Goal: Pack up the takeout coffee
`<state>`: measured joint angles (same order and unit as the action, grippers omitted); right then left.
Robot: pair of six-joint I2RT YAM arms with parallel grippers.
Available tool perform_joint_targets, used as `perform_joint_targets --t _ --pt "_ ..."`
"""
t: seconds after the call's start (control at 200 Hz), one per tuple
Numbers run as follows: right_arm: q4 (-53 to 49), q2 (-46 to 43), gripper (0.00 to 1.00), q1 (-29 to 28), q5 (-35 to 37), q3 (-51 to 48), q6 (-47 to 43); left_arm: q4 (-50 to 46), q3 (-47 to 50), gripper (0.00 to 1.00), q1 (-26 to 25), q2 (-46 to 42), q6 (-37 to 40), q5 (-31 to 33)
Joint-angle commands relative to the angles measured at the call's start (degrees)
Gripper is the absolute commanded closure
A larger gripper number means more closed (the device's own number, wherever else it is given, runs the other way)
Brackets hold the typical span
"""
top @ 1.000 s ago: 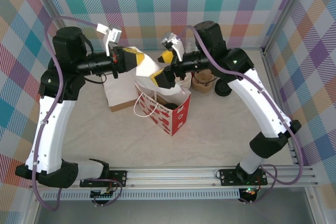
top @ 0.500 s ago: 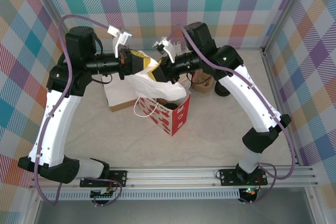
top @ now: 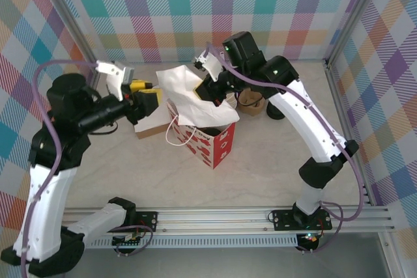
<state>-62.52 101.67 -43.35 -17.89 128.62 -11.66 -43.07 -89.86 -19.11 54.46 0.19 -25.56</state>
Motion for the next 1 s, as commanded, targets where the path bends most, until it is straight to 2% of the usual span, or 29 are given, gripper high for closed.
perform_joint_targets --t 0.0,0.195,0.415,0.685,0.995 --pt "-2.9 1.4 0.95 -0.4 5.2 2.9 -3.6 2.6 4.5 0.55 -0.7 -2.9 -2.3 7.6" --pt "-0.3 -1.6 0.94 -0.4 4.6 2.8 -4.4 2.3 10.9 0.54 -0.6 -6.8 -5.1 13.8" --pt "-2.4 -1.3 0.93 -0.4 4.5 0.4 -5.0 5.7 17.7 0.48 -0.7 -10.0 -9.8 16.2" --pt "-6.9 4.9 0.92 -0.6 3.8 1.0 -5.1 3.9 18.1 0.46 -0.7 -10.0 -9.9 17.8" --pt "-15.9 17.3 0.89 -3.0 6.0 5.2 -7.1 3.5 18.0 0.46 -0.7 -9.9 -9.8 18.3"
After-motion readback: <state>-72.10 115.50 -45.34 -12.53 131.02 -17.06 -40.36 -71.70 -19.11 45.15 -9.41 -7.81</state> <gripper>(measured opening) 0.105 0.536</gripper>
